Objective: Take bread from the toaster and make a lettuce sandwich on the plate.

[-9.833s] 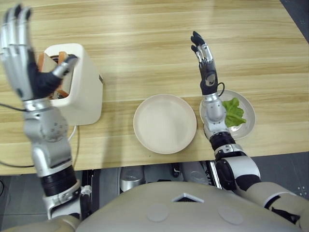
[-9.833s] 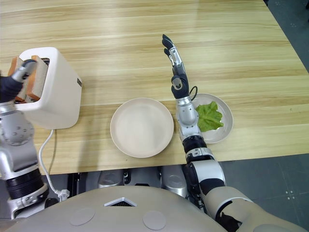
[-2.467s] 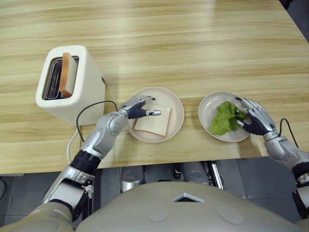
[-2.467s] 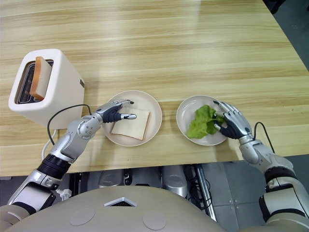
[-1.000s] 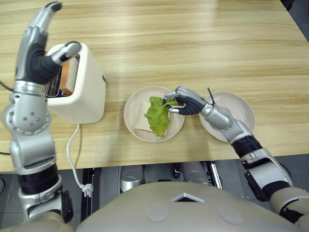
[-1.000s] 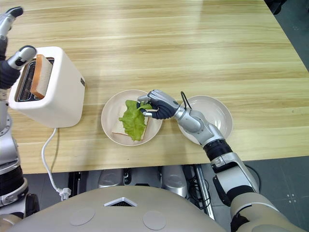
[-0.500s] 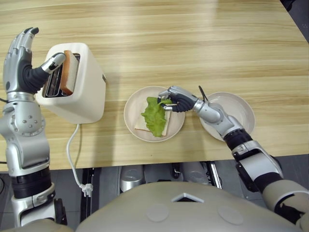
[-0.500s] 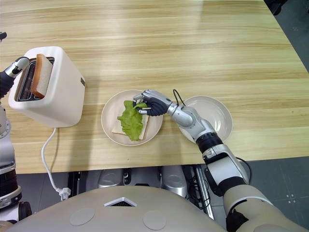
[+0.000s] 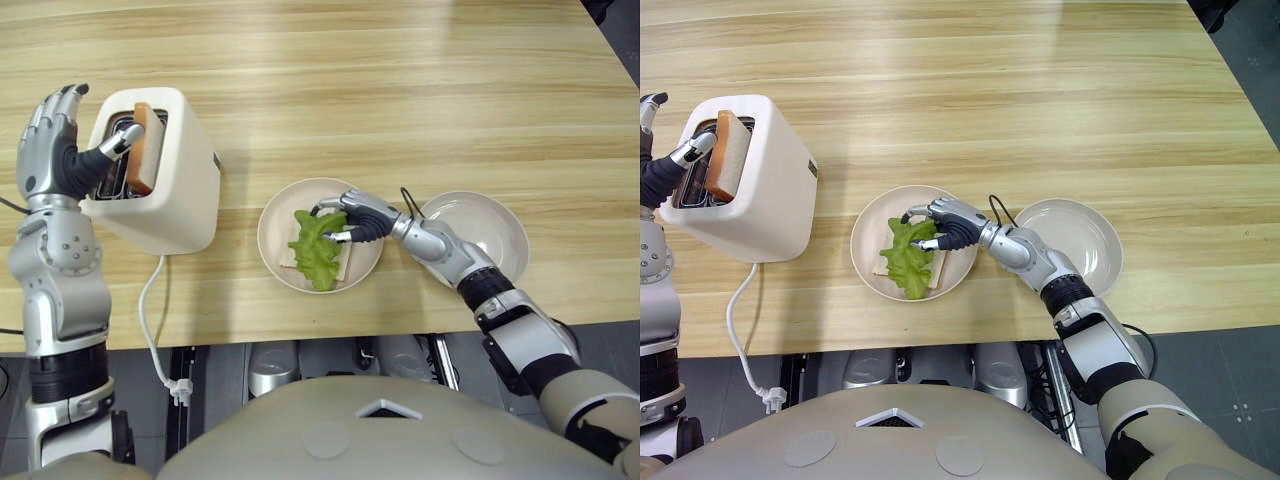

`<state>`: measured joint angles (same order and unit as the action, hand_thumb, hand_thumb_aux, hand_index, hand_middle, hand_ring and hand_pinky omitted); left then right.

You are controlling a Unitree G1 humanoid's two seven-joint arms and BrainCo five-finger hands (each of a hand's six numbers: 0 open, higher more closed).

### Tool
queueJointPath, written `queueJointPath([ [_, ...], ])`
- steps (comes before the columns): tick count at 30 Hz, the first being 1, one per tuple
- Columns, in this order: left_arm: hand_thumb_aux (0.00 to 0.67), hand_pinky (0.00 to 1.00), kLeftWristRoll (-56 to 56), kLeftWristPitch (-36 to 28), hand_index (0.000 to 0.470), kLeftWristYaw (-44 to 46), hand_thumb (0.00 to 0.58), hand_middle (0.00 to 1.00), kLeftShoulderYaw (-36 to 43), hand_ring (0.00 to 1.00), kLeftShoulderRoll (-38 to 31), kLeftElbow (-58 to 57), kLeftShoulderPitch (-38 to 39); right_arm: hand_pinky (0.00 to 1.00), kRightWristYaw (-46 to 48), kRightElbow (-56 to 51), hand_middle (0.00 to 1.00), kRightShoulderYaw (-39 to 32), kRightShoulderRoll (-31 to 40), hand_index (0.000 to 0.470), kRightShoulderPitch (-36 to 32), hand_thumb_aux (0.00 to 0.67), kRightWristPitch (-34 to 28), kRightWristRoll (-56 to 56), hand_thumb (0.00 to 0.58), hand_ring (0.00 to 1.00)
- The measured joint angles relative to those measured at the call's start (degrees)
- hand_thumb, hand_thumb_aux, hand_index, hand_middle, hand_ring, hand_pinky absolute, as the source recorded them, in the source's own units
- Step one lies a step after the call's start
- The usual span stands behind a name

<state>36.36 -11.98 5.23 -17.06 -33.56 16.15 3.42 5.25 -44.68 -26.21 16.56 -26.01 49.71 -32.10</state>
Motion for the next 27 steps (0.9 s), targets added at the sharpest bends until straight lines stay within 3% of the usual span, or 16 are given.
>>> queueJointPath([
  [1, 0.0, 0.0, 0.0, 0.0, 0.0, 0.0, 0.0, 0.0, 0.4, 0.0, 0.0, 0.0, 0.0, 0.75, -0.4, -0.2, 0.75, 0.0, 0.1, 0.0, 0.0, 0.0, -0.2, -0.5, 0.0, 0.75],
  [12, 0.0, 0.0, 4.0, -3.8, 0.0, 2.1, 0.0, 0.0, 3.5, 0.0, -1.3, -0.3, 2.3, 0.42, -2.1, 1.0, 0.42, 1.4, 3.7, 0.0, -0.8, 0.0, -1.7, -0.5, 0.0, 0.42],
  [17, 0.0, 0.0, 6.3, -6.5, 0.0, 3.8, 0.0, 0.0, 4.8, 0.0, -1.5, 0.6, 3.2, 0.4, -3.0, 3.6, 0.4, 3.8, 5.2, 0.0, -1.8, 0.0, -2.6, -0.1, 0.0, 0.4],
  [21, 0.0, 0.0, 8.1, -8.2, 0.0, 4.6, 0.0, 0.0, 5.5, 0.0, -2.0, 0.6, 3.5, 0.31, -4.1, 5.2, 0.31, 5.3, 6.3, 0.0, -2.4, 0.0, -3.4, 0.4, 0.0, 0.31],
  [25, 0.0, 0.0, 8.7, -9.2, 0.0, 4.7, 0.0, 0.0, 5.5, 0.0, -2.4, 0.5, 3.4, 0.04, -4.3, 5.8, 0.04, 6.2, 6.5, 0.0, -2.3, 0.0, -3.9, 1.0, 0.0, 0.04],
  [27, 0.0, 0.0, 8.9, -9.5, 0.0, 4.7, 0.0, 0.0, 5.5, 0.0, -3.0, 0.5, 3.2, 0.0, -4.7, 6.0, 0.0, 6.7, 6.5, 0.0, -2.3, 0.0, -4.0, 1.3, 0.0, 0.0],
])
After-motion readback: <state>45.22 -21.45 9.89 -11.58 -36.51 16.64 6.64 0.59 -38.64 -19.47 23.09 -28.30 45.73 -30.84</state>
